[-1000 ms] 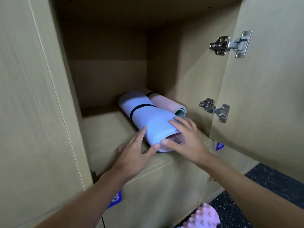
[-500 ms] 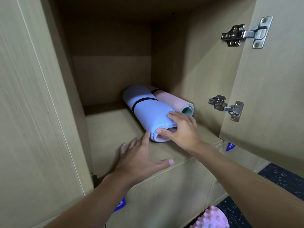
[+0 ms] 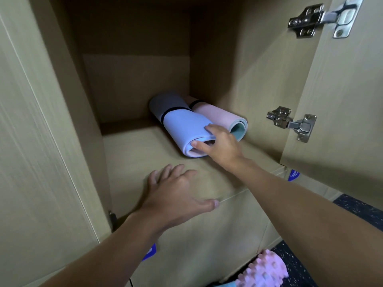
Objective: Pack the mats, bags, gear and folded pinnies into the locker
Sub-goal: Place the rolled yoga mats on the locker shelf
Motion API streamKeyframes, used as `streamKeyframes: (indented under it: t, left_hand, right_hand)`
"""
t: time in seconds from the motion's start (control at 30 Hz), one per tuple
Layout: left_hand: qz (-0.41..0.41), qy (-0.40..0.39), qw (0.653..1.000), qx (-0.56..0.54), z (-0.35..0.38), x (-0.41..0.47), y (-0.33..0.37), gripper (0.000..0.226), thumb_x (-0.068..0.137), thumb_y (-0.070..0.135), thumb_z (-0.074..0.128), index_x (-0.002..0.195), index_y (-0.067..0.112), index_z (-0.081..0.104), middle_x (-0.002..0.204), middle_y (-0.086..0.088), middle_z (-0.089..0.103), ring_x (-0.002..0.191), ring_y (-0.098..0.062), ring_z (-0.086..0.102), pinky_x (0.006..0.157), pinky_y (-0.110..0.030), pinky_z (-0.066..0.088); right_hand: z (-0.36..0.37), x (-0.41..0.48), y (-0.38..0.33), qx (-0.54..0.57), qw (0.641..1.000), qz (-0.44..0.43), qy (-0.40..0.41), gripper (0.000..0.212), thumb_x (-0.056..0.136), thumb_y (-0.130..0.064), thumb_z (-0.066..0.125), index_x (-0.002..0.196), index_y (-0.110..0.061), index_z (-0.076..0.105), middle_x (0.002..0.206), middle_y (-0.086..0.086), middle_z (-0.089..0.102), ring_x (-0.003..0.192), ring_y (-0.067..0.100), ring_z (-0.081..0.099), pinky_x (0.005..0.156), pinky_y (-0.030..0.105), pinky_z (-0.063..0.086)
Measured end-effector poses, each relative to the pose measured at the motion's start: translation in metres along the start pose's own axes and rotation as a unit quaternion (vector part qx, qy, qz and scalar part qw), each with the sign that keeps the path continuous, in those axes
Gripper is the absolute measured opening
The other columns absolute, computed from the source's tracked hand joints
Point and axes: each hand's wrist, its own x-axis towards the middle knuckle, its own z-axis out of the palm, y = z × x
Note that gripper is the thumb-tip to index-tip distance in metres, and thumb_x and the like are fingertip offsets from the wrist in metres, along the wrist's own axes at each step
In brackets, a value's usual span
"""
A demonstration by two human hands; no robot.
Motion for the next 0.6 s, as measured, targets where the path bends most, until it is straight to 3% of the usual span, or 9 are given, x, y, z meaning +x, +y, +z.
streamKeyframes:
  t: [0.2, 0.33, 0.5, 0.6]
  left_hand:
    - [-0.006, 0.001, 1.000, -0.013, -0.0032, -0.0011, -0.0009, 0.092, 0.069, 0.085, 0.053, 0.146, 0.039, 0.036, 0.158, 0.010, 0.025, 0.150, -0.013, 0.012, 0.121, -0.044, 0.005]
    - [0.000, 0.004, 1.000, -0.009, -0.0023, -0.0008, 0.0002, 0.090, 0.070, 0.083, 0.055, 0.145, 0.038, 0.038, 0.155, 0.010, 0.030, 0.148, -0.012, 0.017, 0.120, -0.042, 0.008]
    - [0.004, 0.010, 1.000, -0.012, -0.0015, -0.0006, -0.0012, 0.088, 0.069, 0.083, 0.056, 0.143, 0.038, 0.041, 0.151, 0.011, 0.034, 0.144, -0.010, 0.022, 0.116, -0.038, 0.011]
    - [0.005, 0.011, 1.000, -0.017, -0.0012, -0.0008, 0.0000, 0.087, 0.069, 0.082, 0.057, 0.142, 0.038, 0.044, 0.150, 0.011, 0.037, 0.143, -0.010, 0.025, 0.115, -0.037, 0.013]
  right_hand:
    - [0.0030, 0.0084, -0.0063, -0.006, 1.000, -0.028, 0.003, 0.073, 0.081, -0.054, 0.072, 0.138, -0.013, 0.055, 0.144, 0.007, 0.050, 0.137, 0.021, 0.039, 0.113, 0.032, 0.030]
    - [0.0031, 0.0024, -0.0016, 0.057, 0.998, -0.022, 0.036, 0.055, 0.084, -0.042, 0.074, 0.128, -0.012, 0.064, 0.129, 0.008, 0.061, 0.125, 0.020, 0.052, 0.104, 0.030, 0.039]
    - [0.0087, 0.0106, -0.0014, 0.051, 0.997, 0.003, 0.057, 0.071, 0.073, -0.070, 0.062, 0.122, -0.019, 0.069, 0.121, 0.007, 0.066, 0.120, 0.024, 0.054, 0.103, 0.037, 0.043]
    - [0.0064, 0.0041, 0.0013, 0.018, 0.998, 0.014, 0.057, 0.063, 0.078, -0.060, 0.070, 0.128, -0.023, 0.065, 0.132, 0.008, 0.056, 0.128, 0.025, 0.045, 0.109, 0.035, 0.036]
